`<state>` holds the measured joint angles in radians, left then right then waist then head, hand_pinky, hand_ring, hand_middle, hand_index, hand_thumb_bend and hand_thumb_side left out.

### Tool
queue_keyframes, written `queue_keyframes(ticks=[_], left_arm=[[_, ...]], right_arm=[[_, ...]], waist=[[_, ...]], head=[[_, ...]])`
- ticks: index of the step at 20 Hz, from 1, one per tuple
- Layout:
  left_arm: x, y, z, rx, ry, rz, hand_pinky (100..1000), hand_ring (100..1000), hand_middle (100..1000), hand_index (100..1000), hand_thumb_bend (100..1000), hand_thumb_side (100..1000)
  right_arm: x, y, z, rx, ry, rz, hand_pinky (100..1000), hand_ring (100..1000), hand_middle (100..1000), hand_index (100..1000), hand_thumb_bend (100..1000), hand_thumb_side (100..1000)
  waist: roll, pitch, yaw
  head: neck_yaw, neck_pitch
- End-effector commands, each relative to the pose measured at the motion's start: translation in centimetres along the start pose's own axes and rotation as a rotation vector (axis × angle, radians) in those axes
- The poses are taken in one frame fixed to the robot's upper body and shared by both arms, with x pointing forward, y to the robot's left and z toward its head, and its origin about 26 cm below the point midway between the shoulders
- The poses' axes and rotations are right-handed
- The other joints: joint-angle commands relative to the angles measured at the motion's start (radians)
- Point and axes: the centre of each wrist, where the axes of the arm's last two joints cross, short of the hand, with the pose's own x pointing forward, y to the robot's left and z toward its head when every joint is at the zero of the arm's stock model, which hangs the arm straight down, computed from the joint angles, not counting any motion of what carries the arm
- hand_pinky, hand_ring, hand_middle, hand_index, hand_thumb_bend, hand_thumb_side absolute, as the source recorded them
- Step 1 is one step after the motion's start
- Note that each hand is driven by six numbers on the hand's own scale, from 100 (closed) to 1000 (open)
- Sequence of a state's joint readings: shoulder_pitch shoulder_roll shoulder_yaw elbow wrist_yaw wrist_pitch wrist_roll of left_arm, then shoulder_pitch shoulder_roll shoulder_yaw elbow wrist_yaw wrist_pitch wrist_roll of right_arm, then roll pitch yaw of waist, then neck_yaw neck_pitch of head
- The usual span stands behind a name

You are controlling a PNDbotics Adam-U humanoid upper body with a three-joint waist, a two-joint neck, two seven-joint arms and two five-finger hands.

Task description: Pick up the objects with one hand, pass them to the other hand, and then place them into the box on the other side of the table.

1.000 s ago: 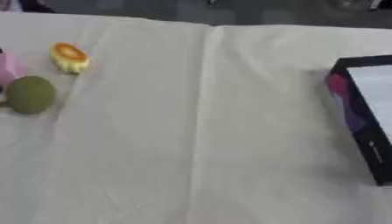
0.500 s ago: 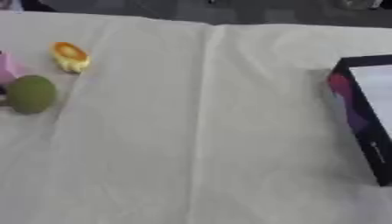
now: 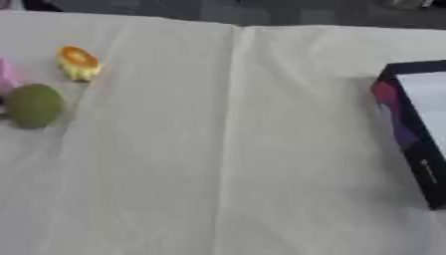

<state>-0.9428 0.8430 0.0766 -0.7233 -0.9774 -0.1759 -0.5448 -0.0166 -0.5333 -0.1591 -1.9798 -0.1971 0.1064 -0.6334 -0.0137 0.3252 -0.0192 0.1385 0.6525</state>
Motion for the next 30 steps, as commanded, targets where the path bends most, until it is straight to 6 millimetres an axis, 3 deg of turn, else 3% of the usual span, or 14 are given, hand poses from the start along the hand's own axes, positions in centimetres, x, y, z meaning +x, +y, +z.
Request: queue_keyframes(ticks=[1,5,11,17,22,30], left_arm=[[-0.9,2.5,1.5,0.060,-0.008,0.004,798,763,630,488,213,115],[-0.9,3.2,2.1,0.092,-0.031,0.005,786,751,613,476,198,110],[-0.4,4.3,3.4,0.187,-0.109,0.003,765,723,569,447,100,110],[0.7,4.7,4.4,0.242,-0.192,0.017,753,708,545,436,100,127],[2.2,4.9,4.8,0.243,-0.271,0.030,742,701,537,435,100,145],[5.9,4.3,4.9,0.199,-0.436,0.042,737,696,527,430,100,181]], right_arm=[[0.8,-0.4,-0.4,0.006,-0.038,0.014,678,735,838,889,210,277],[0.8,-0.6,-0.4,0.009,-0.042,0.021,678,735,838,889,208,276],[1.0,-0.8,-0.6,0.011,-0.052,0.026,680,736,839,890,201,274],[1.8,-0.7,-1.5,0.034,-0.099,0.025,683,740,842,890,199,261],[3.4,-0.5,-2.8,0.082,-0.165,0.029,692,750,845,891,210,240],[7.9,0.6,-5.6,0.214,-0.278,0.065,703,773,859,895,248,212]], waist=[[0.001,-0.036,0.002],[0.002,-0.047,0.006],[0.000,-0.057,0.012],[-0.004,-0.063,0.016],[-0.010,-0.073,0.018],[-0.017,-0.093,0.023]], head=[[-0.007,0.006],[-0.013,0.010],[-0.039,0.017],[-0.052,0.017],[-0.065,0.021],[-0.081,0.031]])
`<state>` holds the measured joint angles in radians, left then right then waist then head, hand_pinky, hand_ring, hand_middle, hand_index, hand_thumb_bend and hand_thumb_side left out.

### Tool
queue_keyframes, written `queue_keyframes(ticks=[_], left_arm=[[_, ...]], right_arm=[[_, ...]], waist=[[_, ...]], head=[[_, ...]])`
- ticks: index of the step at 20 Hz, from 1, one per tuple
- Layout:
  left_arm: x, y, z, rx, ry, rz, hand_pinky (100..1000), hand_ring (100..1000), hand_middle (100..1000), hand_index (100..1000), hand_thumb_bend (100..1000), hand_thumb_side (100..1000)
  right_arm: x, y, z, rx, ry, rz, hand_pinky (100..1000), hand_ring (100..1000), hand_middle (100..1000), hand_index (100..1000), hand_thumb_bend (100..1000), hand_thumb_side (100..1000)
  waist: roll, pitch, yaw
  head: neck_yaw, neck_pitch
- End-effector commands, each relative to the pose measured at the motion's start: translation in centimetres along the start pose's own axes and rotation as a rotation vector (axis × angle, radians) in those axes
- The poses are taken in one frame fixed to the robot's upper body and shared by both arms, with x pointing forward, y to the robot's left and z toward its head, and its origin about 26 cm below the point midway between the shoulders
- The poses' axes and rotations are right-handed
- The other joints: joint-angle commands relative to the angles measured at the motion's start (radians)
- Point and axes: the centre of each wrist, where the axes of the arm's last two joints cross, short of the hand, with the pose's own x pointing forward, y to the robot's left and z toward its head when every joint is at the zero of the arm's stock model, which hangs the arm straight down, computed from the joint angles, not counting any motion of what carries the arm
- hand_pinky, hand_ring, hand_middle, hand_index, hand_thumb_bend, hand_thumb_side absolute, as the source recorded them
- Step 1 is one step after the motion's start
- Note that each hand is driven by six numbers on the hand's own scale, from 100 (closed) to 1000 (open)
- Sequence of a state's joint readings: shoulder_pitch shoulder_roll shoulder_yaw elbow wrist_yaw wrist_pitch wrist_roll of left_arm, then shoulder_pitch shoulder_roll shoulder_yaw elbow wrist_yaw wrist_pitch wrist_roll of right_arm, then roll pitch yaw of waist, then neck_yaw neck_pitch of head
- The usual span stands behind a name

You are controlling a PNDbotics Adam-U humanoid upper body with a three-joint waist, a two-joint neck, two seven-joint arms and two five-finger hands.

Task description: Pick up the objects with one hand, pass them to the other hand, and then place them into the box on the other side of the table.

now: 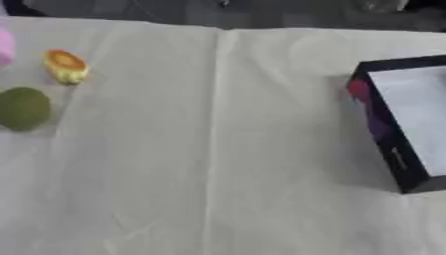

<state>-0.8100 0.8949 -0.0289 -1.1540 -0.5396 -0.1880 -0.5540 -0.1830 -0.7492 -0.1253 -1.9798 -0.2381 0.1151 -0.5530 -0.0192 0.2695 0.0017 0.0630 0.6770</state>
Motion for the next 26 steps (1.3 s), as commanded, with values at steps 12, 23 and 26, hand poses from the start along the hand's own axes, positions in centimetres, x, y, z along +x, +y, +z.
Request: queue_keyframes(ticks=[12,23,26], left_arm=[[5.6,-1.6,-1.8,-0.020,-0.242,0.164,727,679,495,414,100,306],[9.8,-3.8,-2.8,0.035,-0.381,0.220,718,656,474,396,100,323],[11.1,-4.4,-2.9,0.079,-0.426,0.230,717,649,471,392,100,338]], right_arm=[[7.9,1.9,-4.9,0.228,-0.111,0.021,714,797,878,902,262,215],[10.6,4.3,-5.6,0.344,-0.147,-0.018,716,798,877,900,273,210],[11.3,5.4,-5.5,0.384,-0.138,-0.021,713,798,878,899,269,207]], waist=[[-0.023,-0.058,0.020],[-0.034,-0.066,0.025],[-0.035,-0.066,0.022]], head=[[-0.058,0.028],[-0.111,0.071],[-0.122,0.081]])
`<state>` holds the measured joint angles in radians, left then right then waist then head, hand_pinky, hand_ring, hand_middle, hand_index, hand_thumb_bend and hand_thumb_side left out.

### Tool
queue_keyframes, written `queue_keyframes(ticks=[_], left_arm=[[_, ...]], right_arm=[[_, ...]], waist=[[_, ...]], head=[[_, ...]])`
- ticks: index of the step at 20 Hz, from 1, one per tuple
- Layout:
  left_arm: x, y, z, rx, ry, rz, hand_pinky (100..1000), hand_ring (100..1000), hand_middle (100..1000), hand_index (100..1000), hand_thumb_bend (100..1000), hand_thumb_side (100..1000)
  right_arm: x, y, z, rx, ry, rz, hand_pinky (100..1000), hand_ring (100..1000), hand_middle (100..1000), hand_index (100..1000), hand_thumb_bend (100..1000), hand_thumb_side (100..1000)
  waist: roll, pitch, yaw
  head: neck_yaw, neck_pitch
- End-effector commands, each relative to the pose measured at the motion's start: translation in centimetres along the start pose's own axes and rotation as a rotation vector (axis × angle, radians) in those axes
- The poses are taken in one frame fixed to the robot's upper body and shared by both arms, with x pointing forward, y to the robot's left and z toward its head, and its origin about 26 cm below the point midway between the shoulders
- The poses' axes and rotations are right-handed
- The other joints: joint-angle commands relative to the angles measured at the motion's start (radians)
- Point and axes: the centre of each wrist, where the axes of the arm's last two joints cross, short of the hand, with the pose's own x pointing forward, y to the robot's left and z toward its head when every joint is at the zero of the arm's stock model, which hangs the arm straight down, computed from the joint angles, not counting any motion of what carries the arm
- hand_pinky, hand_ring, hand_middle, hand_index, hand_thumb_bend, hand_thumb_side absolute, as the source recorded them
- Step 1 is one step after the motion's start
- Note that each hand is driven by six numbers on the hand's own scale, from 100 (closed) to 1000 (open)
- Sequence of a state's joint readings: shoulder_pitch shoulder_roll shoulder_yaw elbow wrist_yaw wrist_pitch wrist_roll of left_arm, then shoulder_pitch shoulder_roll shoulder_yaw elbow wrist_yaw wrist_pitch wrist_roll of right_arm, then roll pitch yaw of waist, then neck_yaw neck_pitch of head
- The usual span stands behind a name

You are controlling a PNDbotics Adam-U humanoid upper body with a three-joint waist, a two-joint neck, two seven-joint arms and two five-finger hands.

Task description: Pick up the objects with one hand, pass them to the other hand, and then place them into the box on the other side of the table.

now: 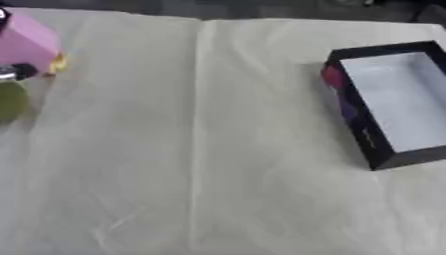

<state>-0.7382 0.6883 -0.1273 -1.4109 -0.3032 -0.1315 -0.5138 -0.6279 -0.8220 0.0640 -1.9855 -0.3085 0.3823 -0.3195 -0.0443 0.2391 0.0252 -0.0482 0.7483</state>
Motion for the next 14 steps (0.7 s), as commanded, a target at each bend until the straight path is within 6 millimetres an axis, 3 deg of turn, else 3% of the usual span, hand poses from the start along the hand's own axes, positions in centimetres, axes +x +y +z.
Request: queue_keyframes(ticks=[1,10,11,12,14], left_arm=[[1.3,0.2,-0.3,0.058,-0.057,-0.018,716,644,468,391,100,359],[2.1,-2.9,-1.9,0.093,-0.148,0.066,710,634,458,382,100,414],[2.2,-3.3,-2.1,0.093,-0.159,0.074,709,631,457,382,100,337],[2.3,-3.6,-2.3,0.092,-0.169,0.081,708,631,456,382,100,418],[2.5,-4.3,-2.6,0.094,-0.189,0.092,706,628,455,381,100,429]], right_arm=[[1.2,0.6,-0.3,0.031,-0.010,0.013,713,798,879,899,281,207],[2.2,2.8,-0.7,0.130,0.004,0.039,719,804,885,901,315,214],[2.3,3.0,-0.8,0.140,0.001,0.042,719,804,885,901,369,205],[2.5,3.2,-0.9,0.149,-0.002,0.046,720,804,885,901,318,214],[2.7,3.5,-0.9,0.171,-0.006,0.054,722,805,886,900,325,214]], waist=[[-0.010,-0.036,-0.001],[-0.018,-0.036,0.003],[-0.019,-0.037,0.004],[-0.021,-0.037,0.004],[-0.024,-0.037,0.006]], head=[[-0.014,0.012],[-0.051,0.010],[-0.055,0.010],[-0.058,0.011],[-0.064,0.012]])
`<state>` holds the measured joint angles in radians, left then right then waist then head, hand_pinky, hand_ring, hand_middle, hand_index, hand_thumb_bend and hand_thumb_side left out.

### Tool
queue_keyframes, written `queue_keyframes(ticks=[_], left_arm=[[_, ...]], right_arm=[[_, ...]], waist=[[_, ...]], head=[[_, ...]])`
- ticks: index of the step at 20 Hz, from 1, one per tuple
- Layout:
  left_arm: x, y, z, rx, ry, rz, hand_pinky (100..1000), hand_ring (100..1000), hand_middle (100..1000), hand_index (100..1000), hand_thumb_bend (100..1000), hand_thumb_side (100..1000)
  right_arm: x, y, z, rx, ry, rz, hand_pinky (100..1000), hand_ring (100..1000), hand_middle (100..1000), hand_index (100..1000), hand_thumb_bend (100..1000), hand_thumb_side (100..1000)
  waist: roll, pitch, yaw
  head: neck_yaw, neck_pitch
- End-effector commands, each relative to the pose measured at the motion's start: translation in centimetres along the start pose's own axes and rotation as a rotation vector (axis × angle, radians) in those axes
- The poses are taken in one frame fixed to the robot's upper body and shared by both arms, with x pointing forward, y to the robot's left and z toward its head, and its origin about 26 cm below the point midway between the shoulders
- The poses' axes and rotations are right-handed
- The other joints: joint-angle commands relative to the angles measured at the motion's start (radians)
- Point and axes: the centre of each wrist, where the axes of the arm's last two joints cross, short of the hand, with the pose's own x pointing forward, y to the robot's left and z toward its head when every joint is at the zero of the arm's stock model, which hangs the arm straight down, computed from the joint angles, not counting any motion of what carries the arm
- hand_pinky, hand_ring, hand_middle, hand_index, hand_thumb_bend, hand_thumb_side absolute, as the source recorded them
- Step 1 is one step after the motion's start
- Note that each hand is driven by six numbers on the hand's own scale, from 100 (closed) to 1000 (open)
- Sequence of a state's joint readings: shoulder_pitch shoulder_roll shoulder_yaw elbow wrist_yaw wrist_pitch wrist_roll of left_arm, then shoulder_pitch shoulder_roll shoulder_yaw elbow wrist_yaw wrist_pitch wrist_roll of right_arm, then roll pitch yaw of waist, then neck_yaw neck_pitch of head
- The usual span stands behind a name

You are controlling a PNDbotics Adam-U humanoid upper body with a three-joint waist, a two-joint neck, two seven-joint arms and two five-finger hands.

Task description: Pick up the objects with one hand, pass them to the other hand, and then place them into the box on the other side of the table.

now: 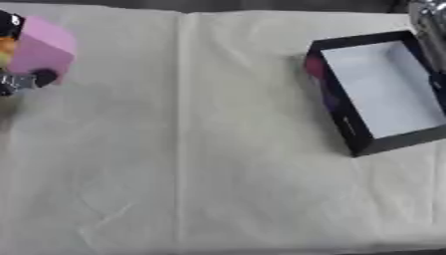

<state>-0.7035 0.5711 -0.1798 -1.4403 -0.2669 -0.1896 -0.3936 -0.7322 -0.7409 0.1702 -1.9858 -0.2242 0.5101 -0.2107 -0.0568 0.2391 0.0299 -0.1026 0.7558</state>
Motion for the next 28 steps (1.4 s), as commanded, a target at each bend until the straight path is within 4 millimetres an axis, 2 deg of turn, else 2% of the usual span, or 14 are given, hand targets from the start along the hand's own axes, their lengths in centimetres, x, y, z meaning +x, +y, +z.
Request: queue_keyframes(ticks=[1,8,9,10,20,28], left_arm=[[0.7,0.0,-0.6,0.024,-0.051,-0.001,707,627,453,380,100,444],[1.6,-1.9,-2.1,0.049,-0.118,0.033,702,623,447,378,100,471],[1.7,-2.1,-2.3,0.053,-0.125,0.036,700,621,445,378,100,474],[1.9,-2.3,-2.5,0.057,-0.132,0.035,699,620,444,378,100,477],[2.6,-4.5,-4.7,0.092,-0.181,0.015,694,612,429,376,100,508],[3.6,-6.2,-6.7,0.118,-0.233,-0.018,688,607,425,377,100,448]], right_arm=[[1.2,0.0,-0.2,0.022,-0.035,0.032,723,806,886,901,329,217],[1.9,1.4,-0.5,0.099,-0.024,0.065,731,812,893,903,349,225],[2.0,1.6,-0.5,0.106,-0.022,0.070,732,812,893,904,386,204],[2.0,1.7,-0.5,0.113,-0.020,0.074,732,812,894,904,353,227],[2.7,2.8,-0.7,0.176,-0.032,0.108,741,818,898,907,384,224],[3.3,4.0,-0.8,0.260,-0.036,0.139,751,825,907,913,423,221]], waist=[[-0.014,-0.037,0.002],[-0.026,-0.033,0.009],[-0.027,-0.033,0.011],[-0.028,-0.032,0.013],[-0.035,-0.031,0.027],[-0.039,-0.025,0.050]], head=[[-0.013,0.003],[-0.028,0.001],[-0.029,0.000],[-0.031,0.000],[-0.050,0.002],[-0.069,0.001]])
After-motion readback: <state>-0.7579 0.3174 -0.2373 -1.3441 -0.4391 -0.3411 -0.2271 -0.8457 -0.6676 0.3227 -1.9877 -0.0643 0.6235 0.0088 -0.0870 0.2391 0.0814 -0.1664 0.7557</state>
